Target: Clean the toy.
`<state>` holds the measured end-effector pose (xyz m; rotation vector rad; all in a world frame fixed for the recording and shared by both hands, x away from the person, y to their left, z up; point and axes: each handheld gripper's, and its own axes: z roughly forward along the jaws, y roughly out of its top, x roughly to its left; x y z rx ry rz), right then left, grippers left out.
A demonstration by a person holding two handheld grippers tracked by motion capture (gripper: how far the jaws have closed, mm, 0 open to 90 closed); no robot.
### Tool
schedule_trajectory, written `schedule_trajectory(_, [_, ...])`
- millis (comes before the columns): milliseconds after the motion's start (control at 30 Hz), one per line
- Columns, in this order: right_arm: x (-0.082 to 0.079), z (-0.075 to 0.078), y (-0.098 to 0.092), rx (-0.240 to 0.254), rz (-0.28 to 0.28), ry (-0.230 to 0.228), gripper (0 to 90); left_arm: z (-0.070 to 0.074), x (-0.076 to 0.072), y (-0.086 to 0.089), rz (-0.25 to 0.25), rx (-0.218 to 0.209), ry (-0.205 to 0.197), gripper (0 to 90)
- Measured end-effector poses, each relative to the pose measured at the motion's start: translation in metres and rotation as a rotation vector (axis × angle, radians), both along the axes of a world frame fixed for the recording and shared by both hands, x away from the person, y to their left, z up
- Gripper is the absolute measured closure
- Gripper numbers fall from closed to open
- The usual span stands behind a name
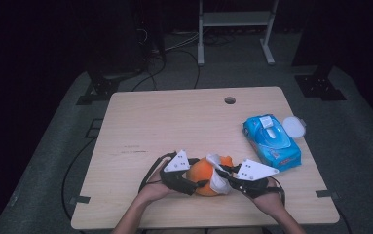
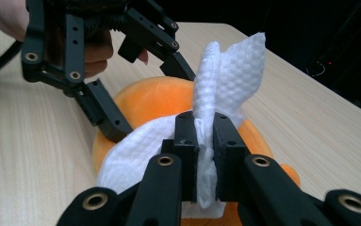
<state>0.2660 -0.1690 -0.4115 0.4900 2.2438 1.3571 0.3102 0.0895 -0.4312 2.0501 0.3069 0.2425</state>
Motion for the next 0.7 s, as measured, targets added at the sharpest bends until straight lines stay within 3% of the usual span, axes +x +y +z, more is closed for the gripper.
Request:
schedule_trajectory(167, [0.010,-0.005,-0.015,0.007,-0.051,0.017,81.3,-0.003,0.005,0.004,0.009,-0.031,0.044,26.1])
schedule_trajectory(233, [0.010,-0.005,-0.015,0.023,-0.061,0.027,81.3,0.001,0.005,-0.001,0.019,-0.004,0.052,18.7])
schedule_trajectory(300, [0.006,-0.003,-0.009,0.023,-0.048,0.019,81.3,0.001,0.003,-0.003,0.008,0.003,0.033,17.6])
schedule_trajectory(367, [0.002,-0.002,-0.002,0.026,-0.007,0.011,81.3,0.000,0.002,0.001,0.000,0.011,0.020,22.9])
schedule_trajectory(433, [0.002,-0.003,-0.001,0.018,-0.007,0.010,81.3,-0.002,0.003,0.005,0.001,0.013,0.020,26.4])
schedule_trajectory(500, [0.007,-0.005,-0.006,0.029,-0.013,0.024,81.3,-0.005,0.004,0.008,0.000,0.012,0.014,28.7])
schedule_trajectory(700, [0.011,-0.011,-0.019,-0.003,-0.067,0.033,81.3,-0.007,0.006,0.013,-0.007,0.009,0.030,29.5])
